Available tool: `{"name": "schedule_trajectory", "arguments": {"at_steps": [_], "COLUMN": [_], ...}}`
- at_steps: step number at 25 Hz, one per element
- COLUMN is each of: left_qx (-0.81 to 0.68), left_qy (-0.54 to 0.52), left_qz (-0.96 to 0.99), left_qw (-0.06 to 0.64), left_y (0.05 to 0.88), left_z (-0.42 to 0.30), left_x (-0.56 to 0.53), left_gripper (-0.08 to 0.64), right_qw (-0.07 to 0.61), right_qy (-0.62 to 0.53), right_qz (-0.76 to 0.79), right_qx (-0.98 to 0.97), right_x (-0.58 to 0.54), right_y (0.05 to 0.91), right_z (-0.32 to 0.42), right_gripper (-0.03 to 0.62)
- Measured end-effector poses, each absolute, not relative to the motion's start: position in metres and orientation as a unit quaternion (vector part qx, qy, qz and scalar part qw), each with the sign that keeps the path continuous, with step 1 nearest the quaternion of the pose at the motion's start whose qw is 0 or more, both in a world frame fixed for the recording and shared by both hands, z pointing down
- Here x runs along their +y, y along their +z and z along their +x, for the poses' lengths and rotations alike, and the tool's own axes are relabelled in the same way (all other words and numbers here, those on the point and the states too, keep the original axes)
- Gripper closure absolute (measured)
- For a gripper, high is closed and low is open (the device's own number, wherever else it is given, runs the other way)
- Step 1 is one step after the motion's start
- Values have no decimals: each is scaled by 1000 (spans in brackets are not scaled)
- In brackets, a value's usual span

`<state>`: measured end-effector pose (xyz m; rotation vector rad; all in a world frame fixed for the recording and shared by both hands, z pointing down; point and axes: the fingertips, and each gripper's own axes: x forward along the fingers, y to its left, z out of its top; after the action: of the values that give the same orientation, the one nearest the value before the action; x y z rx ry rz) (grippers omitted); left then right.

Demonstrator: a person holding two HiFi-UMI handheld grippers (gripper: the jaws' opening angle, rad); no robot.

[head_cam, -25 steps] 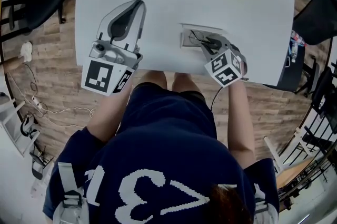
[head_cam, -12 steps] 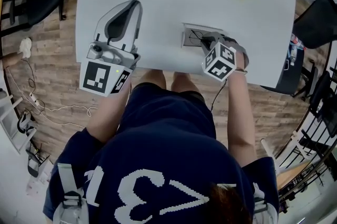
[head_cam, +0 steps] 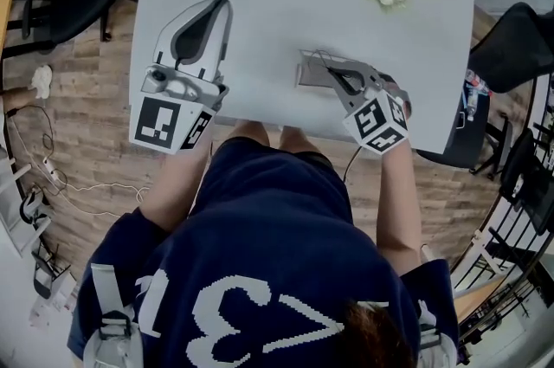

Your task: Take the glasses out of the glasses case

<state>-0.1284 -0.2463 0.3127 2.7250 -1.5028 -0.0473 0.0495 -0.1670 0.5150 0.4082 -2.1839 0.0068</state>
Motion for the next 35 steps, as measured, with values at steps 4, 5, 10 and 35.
{"name": "schedule_trajectory", "arguments": {"at_steps": [4,5,10,35], "left_qx": [-490,-491,-496,-382], "left_qy": [-28,-32,-51,-81], "left_qz": [871,870,865,918], "left_qw": [-12,-21,-63,-61], "left_y": [288,281,247,225], "left_z": [-132,-132,-133,-35], "left_x": [-249,-250,-255,-273], "left_gripper": [540,540,540,540], "right_qw": [345,317,157,-1], "right_qy": [4,1,-17,0], "right_qz": [247,269,360,579], "right_qx": [-906,-909,-920,-816], "right_x": [-200,-210,-249,-220], "right_y": [456,439,345,231], "right_z": [45,45,53,169], "right_gripper": [566,566,566,566]}}
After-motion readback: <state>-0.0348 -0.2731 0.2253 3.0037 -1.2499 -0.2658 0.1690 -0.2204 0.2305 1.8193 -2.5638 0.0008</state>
